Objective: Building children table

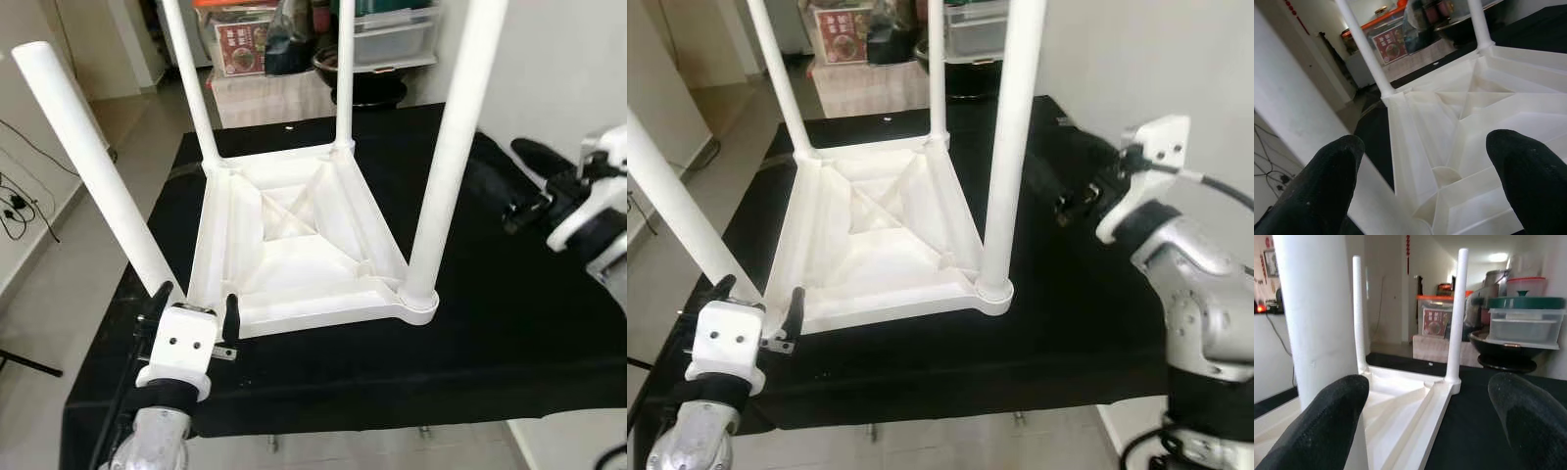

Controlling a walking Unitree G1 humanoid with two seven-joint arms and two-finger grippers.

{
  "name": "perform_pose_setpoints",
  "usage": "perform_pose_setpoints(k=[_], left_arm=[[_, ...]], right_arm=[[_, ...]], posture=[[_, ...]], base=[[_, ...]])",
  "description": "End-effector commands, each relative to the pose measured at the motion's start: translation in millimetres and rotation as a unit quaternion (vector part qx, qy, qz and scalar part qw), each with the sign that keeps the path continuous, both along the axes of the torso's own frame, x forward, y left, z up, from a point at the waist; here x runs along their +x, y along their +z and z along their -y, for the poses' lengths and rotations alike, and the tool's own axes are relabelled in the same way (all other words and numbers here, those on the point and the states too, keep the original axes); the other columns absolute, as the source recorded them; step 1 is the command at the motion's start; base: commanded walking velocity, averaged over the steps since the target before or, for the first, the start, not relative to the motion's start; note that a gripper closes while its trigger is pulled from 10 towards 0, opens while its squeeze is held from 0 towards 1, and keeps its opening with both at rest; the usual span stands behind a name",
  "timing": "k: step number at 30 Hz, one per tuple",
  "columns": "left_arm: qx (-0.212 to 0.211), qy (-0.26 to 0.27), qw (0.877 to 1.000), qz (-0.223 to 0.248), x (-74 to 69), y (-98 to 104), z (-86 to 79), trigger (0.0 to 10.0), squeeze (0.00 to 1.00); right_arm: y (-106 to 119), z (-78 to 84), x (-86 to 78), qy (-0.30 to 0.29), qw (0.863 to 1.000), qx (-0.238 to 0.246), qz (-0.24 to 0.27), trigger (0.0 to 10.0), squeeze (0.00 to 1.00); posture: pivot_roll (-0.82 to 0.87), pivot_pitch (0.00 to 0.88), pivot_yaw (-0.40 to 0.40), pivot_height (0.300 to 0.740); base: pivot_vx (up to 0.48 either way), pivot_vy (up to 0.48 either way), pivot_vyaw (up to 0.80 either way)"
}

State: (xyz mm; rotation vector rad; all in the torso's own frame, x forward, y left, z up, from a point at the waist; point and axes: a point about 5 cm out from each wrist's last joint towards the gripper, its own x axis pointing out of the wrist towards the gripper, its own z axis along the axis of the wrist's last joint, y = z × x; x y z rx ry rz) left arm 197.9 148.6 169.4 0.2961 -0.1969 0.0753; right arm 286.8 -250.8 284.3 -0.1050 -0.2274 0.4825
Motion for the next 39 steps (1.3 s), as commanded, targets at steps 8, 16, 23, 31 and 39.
perform_pose_setpoints(k=[8, 16, 23, 31, 39], left_arm=[[0.007, 0.004, 1.000, -0.008, -3.0, -4, -3.3, 10.0, 0.00], [0.007, 0.003, 1.000, -0.008, -3.0, -5, -2.9, 10.0, 0.00], [0.006, 0.003, 1.000, -0.008, -2.5, -5, -1.8, 10.0, 0.00], [0.002, 0.006, 1.000, -0.009, -2.8, -5, -1.8, 10.0, 0.00], [0.000, 0.006, 1.000, -0.011, -2.7, -6, -1.3, 10.0, 0.00]], right_arm=[[-23, 1.3, -17.3, 0.071, 0.992, -0.077, -0.074, 10.0, 0.00], [-14, -15.8, -23.3, 0.123, 0.989, -0.065, -0.052, 10.0, 0.00], [6, -22.8, -1.3, 0.050, 0.999, -0.019, -0.007, 10.0, 0.00], [13, -23.5, 9.5, 0.010, 1.000, -0.003, -0.006, 10.0, 0.00], [18, -33.2, 13.6, 0.014, 0.999, 0.031, -0.015, 10.0, 0.00]], posture=[[-0.05, 0.072, 0.027, 0.740], [-0.05, 0.071, 0.028, 0.740], [-0.05, 0.068, 0.022, 0.740], [-0.05, 0.064, 0.011, 0.740], [-0.06, 0.062, 0.004, 0.740]], base=[[0.000, 0.000, 0.00], [0.000, 0.000, 0.00], [0.000, 0.000, 0.00], [0.000, 0.000, 0.00], [0.000, 0.000, 0.00]])
